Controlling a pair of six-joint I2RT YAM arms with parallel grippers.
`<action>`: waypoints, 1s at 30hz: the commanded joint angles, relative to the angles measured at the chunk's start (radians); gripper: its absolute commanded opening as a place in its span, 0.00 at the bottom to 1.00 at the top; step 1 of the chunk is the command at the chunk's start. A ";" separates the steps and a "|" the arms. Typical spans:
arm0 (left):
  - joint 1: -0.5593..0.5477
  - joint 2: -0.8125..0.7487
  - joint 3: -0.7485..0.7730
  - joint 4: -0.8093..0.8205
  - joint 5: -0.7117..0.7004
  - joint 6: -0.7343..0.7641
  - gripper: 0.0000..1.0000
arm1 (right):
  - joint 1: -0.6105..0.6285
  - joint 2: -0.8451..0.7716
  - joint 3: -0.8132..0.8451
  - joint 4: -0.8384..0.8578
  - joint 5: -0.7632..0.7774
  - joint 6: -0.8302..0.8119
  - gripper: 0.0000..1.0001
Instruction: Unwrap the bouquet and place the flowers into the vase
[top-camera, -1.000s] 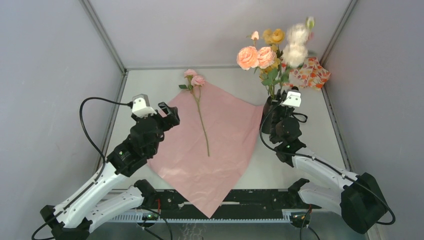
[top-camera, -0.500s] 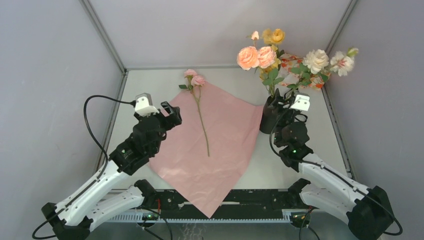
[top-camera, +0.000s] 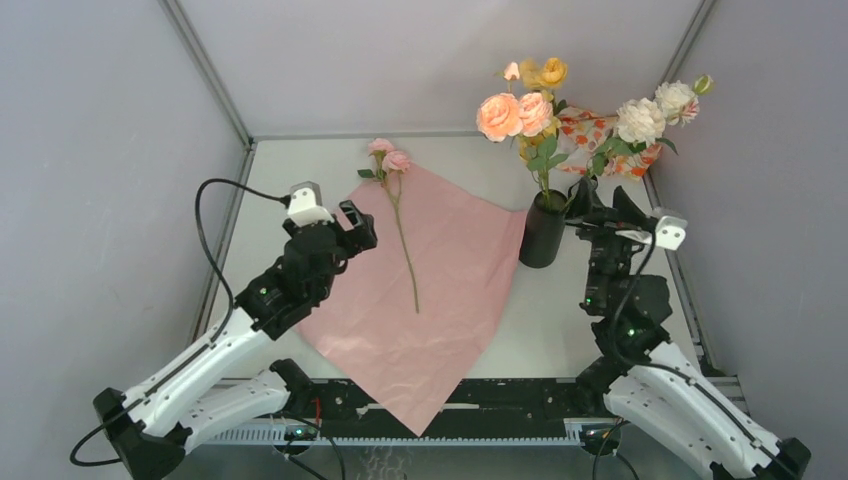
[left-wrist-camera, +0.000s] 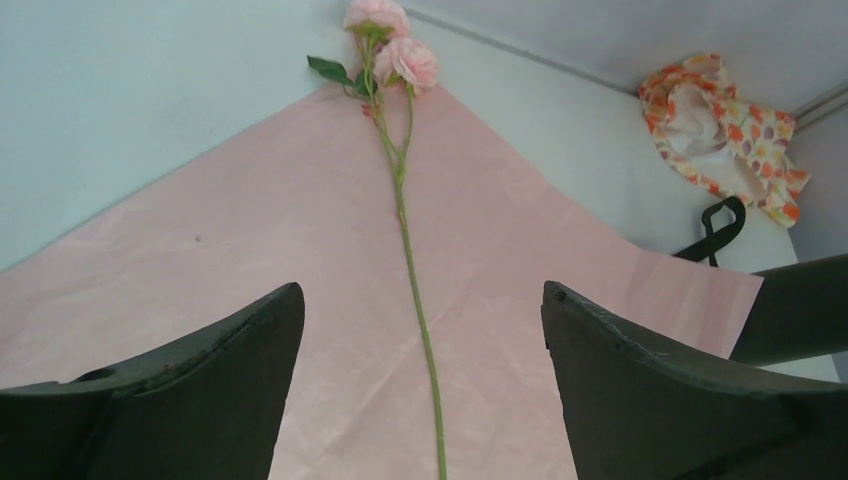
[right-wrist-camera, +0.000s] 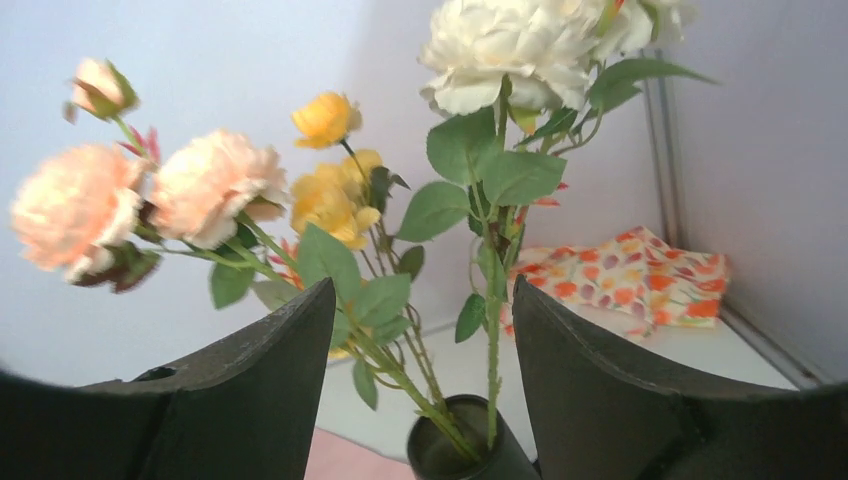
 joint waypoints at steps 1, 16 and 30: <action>0.043 0.085 0.038 0.027 0.103 -0.037 0.94 | 0.025 -0.091 0.058 -0.071 -0.089 0.105 0.72; 0.280 0.840 0.566 -0.186 0.382 -0.150 0.90 | 0.311 -0.077 0.241 -0.320 -0.377 0.153 0.67; 0.412 1.322 1.015 -0.385 0.465 -0.173 0.77 | 0.342 -0.079 0.204 -0.391 -0.351 0.197 0.67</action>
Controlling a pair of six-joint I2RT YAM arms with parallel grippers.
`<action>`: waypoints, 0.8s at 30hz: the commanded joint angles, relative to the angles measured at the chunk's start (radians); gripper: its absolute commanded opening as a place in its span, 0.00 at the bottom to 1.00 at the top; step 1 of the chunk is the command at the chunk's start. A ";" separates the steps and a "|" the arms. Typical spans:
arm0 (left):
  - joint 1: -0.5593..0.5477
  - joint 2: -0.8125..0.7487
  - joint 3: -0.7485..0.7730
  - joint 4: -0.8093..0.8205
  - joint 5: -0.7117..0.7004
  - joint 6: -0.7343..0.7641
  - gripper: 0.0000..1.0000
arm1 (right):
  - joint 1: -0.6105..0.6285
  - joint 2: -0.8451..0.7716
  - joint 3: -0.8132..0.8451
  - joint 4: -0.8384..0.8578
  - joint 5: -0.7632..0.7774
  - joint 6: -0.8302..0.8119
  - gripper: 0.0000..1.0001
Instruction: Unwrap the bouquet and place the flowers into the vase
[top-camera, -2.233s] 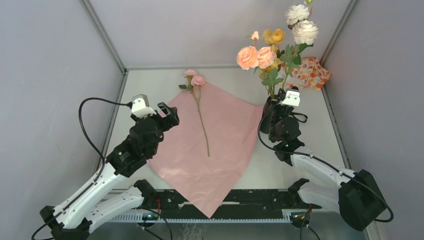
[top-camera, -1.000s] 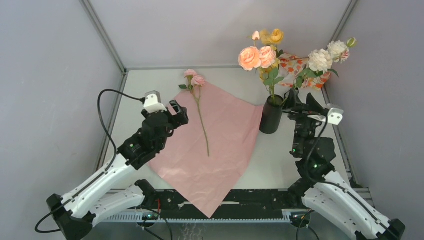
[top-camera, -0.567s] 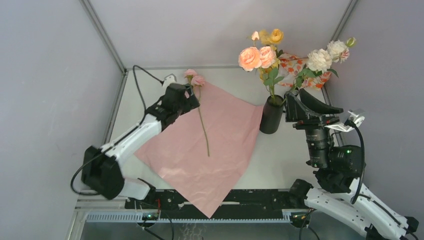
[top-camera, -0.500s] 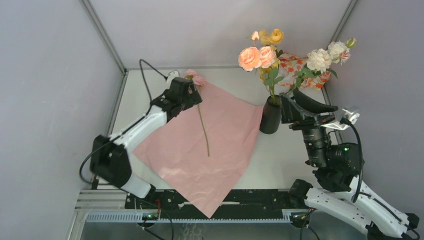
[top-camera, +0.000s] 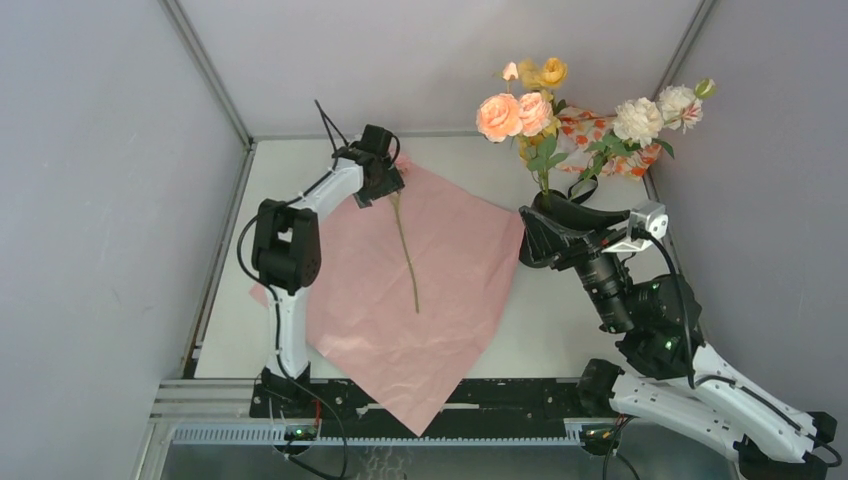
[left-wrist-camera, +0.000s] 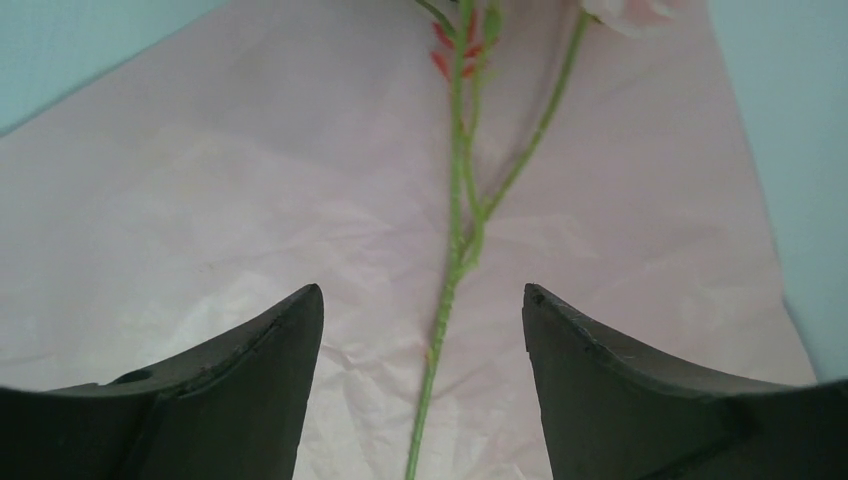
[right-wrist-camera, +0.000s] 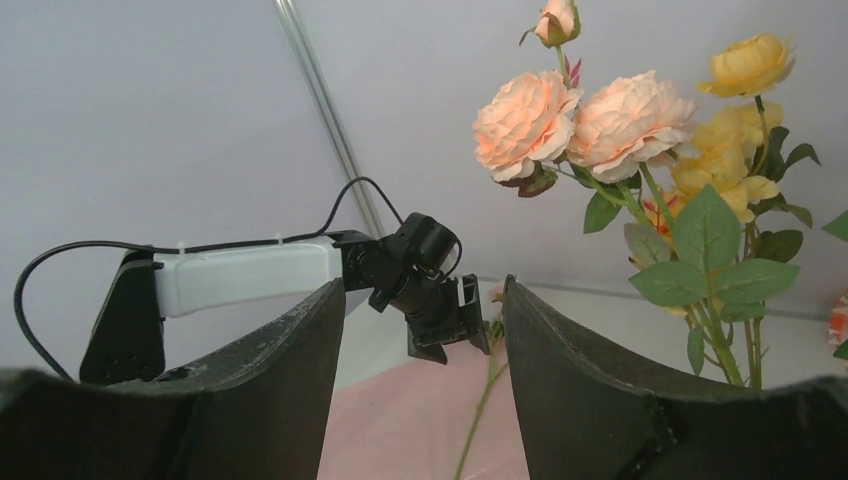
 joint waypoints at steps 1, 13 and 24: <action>0.032 0.038 0.101 -0.050 0.039 -0.020 0.77 | 0.009 -0.002 -0.021 -0.008 0.003 0.040 0.67; 0.053 0.255 0.374 -0.133 0.034 -0.005 0.70 | 0.009 0.051 -0.034 0.007 -0.025 0.072 0.67; 0.076 0.339 0.477 -0.141 0.032 0.001 0.64 | 0.008 0.074 -0.038 0.011 -0.026 0.073 0.67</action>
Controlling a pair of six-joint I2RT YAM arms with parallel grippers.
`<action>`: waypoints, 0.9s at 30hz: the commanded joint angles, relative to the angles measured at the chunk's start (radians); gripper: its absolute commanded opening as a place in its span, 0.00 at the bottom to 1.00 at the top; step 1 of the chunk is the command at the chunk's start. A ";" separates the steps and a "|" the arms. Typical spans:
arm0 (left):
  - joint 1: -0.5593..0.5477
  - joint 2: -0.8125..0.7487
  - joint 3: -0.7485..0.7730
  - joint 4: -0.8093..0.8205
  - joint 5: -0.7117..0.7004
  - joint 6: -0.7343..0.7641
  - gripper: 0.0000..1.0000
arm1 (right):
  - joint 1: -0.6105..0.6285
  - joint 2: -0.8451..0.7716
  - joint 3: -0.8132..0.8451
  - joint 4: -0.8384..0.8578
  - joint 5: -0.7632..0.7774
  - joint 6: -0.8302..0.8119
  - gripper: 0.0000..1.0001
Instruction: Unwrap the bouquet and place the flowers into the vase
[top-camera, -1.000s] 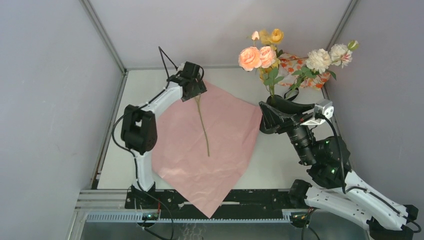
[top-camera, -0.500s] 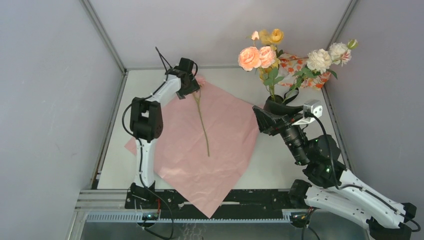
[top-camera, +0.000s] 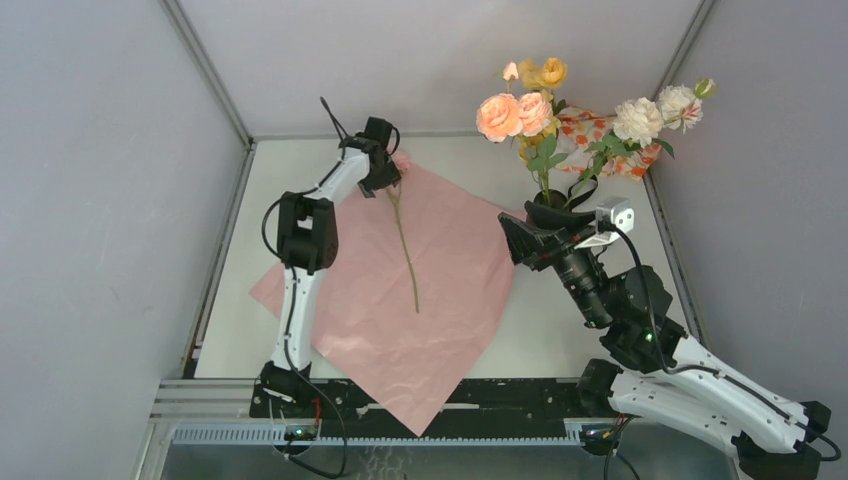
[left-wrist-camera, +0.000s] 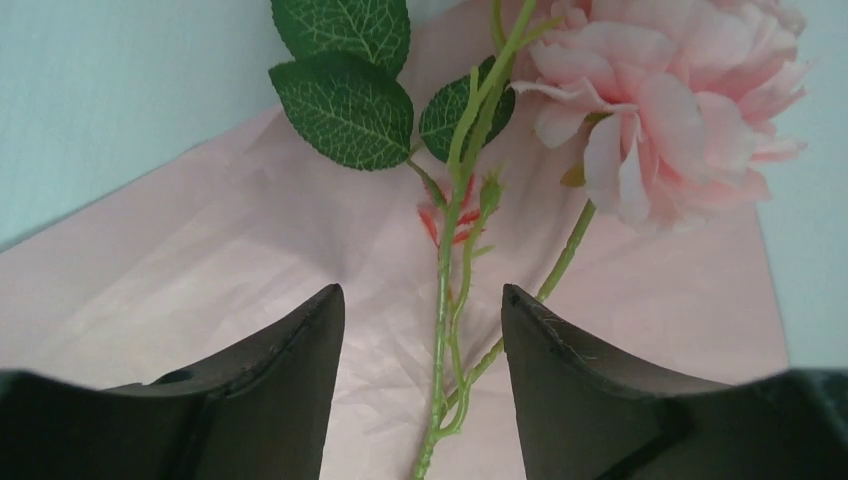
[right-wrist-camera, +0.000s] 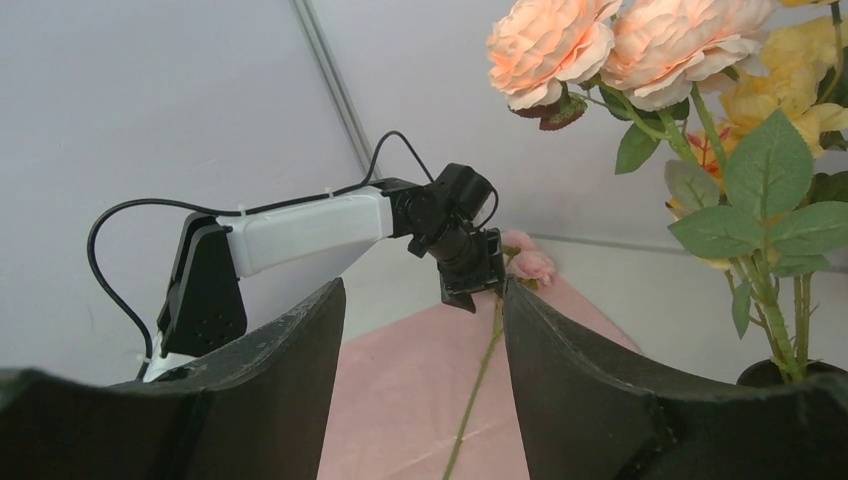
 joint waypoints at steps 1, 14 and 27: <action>0.014 0.011 0.077 0.002 0.016 0.003 0.62 | 0.008 0.014 0.000 0.029 -0.013 0.021 0.67; 0.014 0.053 0.079 0.029 0.065 0.003 0.54 | 0.009 0.020 -0.014 0.034 -0.036 0.042 0.67; 0.014 0.016 0.015 0.034 0.095 0.043 0.18 | 0.009 0.002 -0.014 0.020 -0.062 0.076 0.67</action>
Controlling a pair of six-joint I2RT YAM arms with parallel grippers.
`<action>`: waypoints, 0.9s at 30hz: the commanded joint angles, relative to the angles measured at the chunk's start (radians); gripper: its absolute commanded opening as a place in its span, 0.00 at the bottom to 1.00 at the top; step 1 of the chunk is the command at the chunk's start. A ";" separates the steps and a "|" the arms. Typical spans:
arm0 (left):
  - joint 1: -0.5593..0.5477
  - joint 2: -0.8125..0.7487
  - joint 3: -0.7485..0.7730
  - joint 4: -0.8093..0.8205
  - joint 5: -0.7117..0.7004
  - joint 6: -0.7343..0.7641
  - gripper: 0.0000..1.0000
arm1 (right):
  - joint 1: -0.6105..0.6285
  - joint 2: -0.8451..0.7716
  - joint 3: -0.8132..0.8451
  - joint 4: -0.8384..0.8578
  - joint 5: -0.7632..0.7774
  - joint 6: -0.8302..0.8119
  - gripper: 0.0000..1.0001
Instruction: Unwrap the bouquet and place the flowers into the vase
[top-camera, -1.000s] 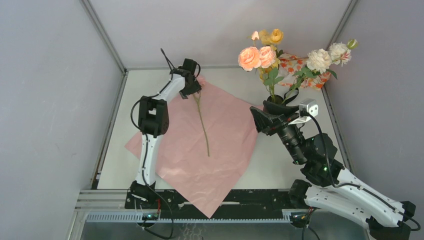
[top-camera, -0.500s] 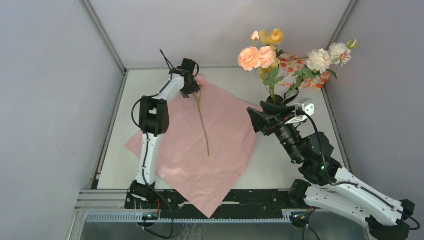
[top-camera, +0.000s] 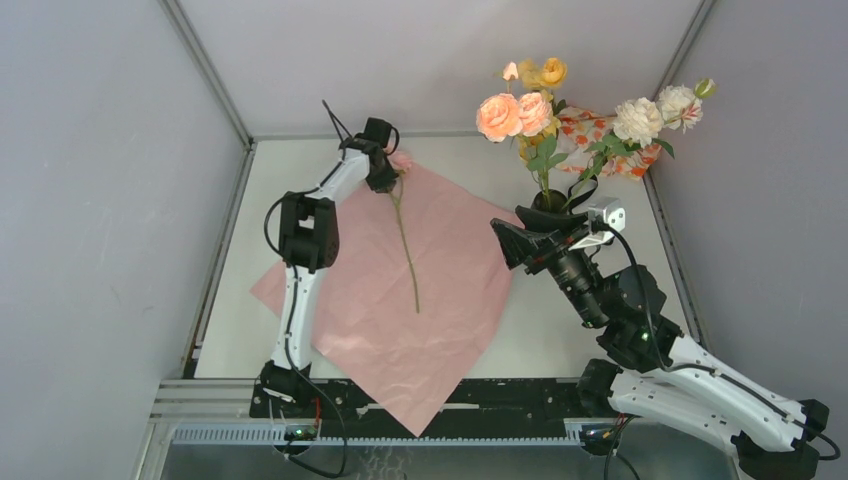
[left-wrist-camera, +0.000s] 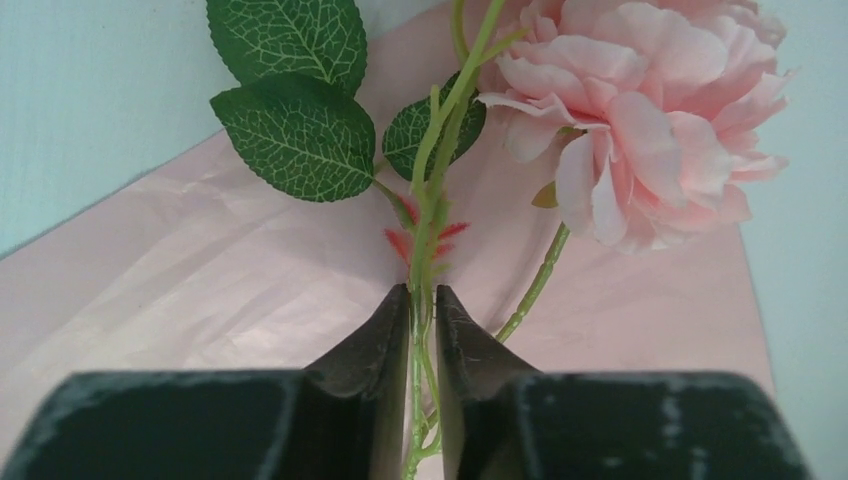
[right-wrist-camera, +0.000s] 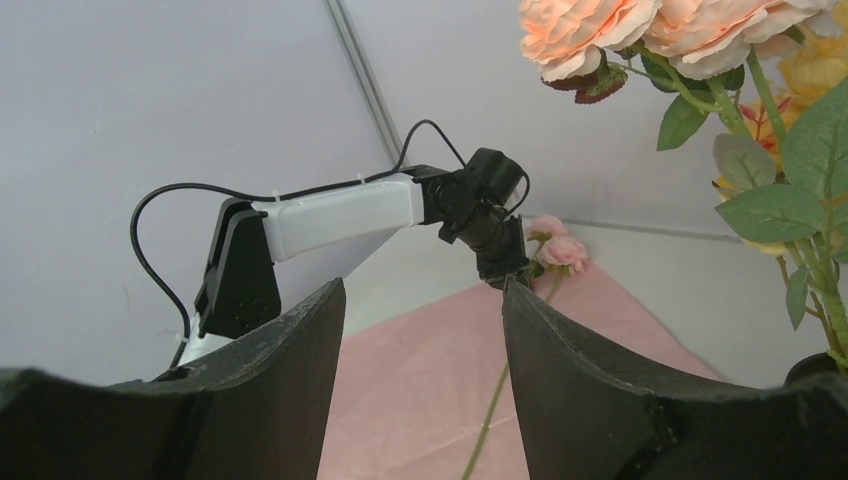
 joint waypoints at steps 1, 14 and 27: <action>0.002 -0.033 -0.030 0.001 0.015 0.031 0.14 | 0.010 -0.011 0.000 0.019 -0.014 0.027 0.67; 0.001 -0.302 -0.338 0.116 -0.018 0.042 0.00 | 0.010 0.007 -0.010 0.009 -0.043 0.051 0.69; -0.049 -0.815 -0.700 0.319 0.044 0.067 0.00 | 0.054 0.100 0.014 -0.090 -0.187 0.126 0.70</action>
